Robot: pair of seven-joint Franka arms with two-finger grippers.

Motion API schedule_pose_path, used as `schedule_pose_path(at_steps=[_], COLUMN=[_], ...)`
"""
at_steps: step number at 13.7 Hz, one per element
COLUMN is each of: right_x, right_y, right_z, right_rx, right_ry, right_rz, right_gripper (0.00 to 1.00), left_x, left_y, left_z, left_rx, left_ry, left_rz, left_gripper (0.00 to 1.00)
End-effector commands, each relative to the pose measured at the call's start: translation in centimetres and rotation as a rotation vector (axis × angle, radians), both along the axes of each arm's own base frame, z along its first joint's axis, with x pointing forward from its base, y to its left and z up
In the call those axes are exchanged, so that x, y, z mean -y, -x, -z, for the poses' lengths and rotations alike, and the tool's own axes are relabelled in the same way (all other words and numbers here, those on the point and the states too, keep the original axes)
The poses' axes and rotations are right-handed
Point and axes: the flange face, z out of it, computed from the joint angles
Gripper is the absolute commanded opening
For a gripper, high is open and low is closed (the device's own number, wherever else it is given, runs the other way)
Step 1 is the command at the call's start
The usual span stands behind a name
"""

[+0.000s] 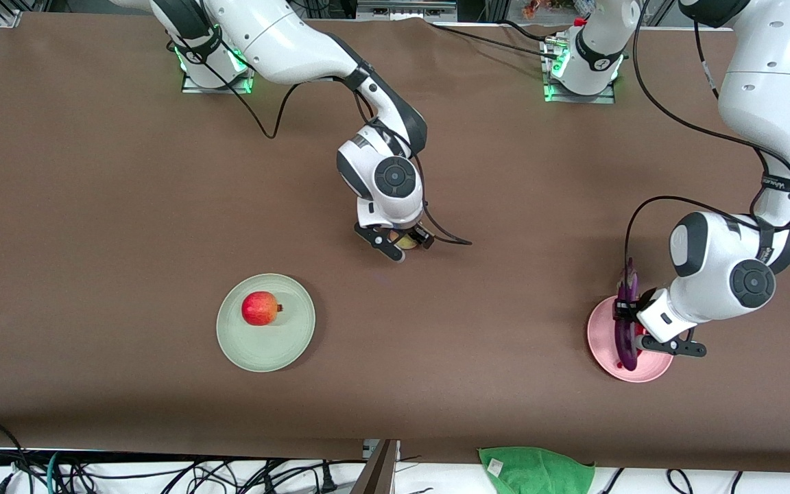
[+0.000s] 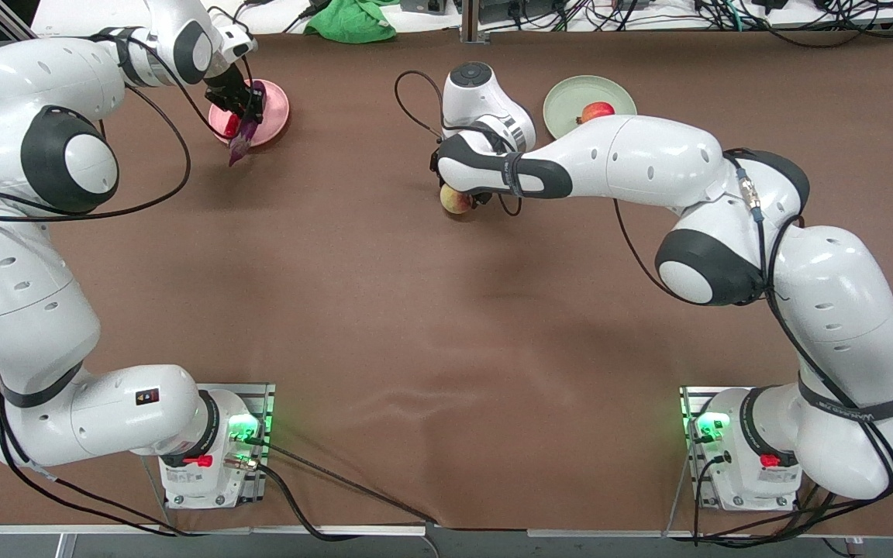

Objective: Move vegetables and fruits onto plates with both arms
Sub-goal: 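Carry the eggplant to the pink plate while the right gripper grasps the peach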

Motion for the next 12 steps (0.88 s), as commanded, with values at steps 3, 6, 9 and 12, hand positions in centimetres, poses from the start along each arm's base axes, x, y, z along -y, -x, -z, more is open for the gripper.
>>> schedule_pose_path(at_steps=[3, 6, 9, 12], right_x=[0.1, 4.0, 11.7, 19.9], right_y=[-0.6, -4.1, -9.5, -14.2], right_z=[-0.8, -3.7, -7.7, -7.7], right_rx=[0.032, 0.020, 0.003, -0.003], right_ry=[0.007, 0.027, 0.014, 0.000], right_rz=[-0.012, -0.098, -0.279, -0.428], right_gripper=[0.40, 0.22, 0.22, 0.23], left_x=[-0.6, -1.8, -1.9, -0.9], left_y=[0.0, -0.5, -1.5, -0.8], left_z=[1.4, 0.2, -3.5, -8.7], left_rx=[0.016, 0.036, 0.082, 0.050], left_ry=[0.012, -0.003, -0.010, -0.002], left_rz=[-0.010, -0.026, -0.033, -0.044], left_gripper=[0.12, 1.00, 1.00, 1.00])
